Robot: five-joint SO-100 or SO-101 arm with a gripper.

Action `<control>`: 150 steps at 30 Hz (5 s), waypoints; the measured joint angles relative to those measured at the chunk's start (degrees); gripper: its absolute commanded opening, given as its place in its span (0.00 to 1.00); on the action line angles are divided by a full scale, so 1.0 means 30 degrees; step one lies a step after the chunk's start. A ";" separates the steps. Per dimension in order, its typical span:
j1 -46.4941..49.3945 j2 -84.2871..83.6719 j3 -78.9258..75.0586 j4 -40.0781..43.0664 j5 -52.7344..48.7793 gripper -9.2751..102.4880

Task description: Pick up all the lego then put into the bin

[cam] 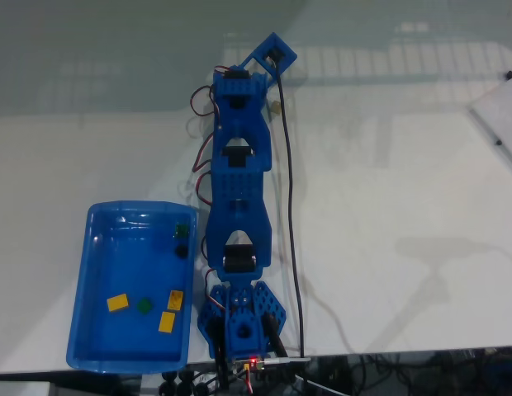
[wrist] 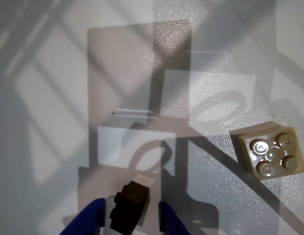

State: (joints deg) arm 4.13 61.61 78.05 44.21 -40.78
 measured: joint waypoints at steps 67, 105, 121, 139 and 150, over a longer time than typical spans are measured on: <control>-0.6973 2.1797 1.2744 0.5537 -0.5977 0.38; 0.4570 0.2080 0.4482 -0.4189 -1.0342 0.34; 0.4365 0.1260 0.3867 -0.4248 -1.1748 0.26; 0.4248 0.1318 0.3984 -0.4424 -1.2275 0.26; 0.4189 0.1699 0.4658 -0.4395 -1.2715 0.14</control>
State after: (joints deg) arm 16.70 66.71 92.02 31.03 -78.93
